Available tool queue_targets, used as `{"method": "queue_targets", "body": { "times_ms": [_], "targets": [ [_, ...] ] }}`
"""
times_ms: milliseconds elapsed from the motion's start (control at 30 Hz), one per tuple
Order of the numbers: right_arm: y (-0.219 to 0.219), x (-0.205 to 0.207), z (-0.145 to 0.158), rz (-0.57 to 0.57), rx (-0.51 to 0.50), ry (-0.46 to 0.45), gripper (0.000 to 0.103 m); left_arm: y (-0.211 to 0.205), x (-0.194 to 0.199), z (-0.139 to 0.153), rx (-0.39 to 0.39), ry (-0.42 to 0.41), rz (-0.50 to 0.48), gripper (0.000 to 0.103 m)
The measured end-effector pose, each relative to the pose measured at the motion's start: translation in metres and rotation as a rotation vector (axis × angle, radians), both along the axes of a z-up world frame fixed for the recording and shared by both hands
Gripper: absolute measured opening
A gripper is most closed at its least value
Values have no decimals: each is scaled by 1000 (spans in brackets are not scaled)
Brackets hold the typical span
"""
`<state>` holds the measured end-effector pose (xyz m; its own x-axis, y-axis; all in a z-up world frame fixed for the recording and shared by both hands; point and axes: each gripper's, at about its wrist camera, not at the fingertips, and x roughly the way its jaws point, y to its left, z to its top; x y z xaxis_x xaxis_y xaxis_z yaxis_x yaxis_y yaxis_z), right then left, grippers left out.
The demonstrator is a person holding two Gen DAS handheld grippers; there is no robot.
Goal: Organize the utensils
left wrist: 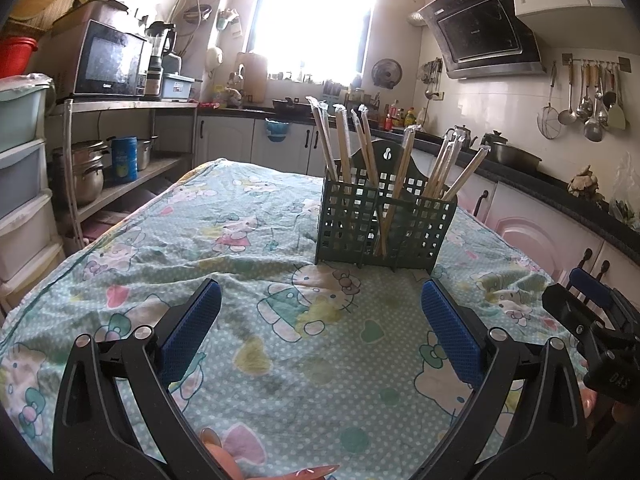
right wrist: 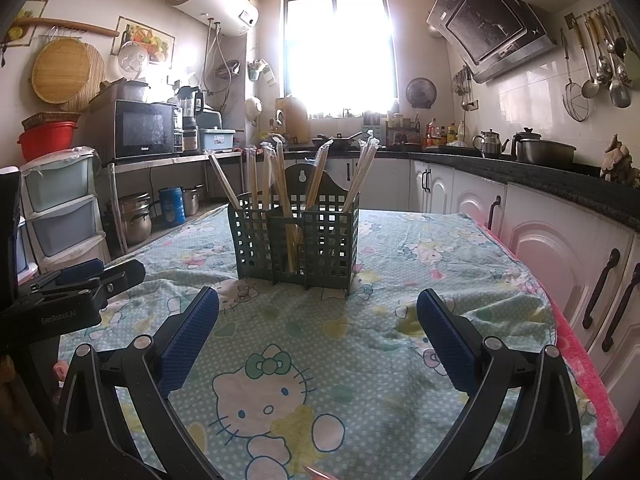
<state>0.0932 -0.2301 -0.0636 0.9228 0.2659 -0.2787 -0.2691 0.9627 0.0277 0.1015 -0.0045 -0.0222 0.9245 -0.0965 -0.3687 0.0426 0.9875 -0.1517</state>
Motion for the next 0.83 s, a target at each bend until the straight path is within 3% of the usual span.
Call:
{"method": "queue_targets", "body": {
  "times_ms": [333,600,733,833],
  "targets": [
    [0,1,-1,-5,-7,5,97,-2,3,-2,8,10,-4,92],
    [-8,7,0,-35,7,34,97,5,10,-2,9,74,20,92],
    [-25,28,0,-87,-12,127,97,31,25,0,-4,148,70,92],
    [-40,54,-5,-143,-79,222,97,65,48,3,42,244,154,92]
  ]
}}
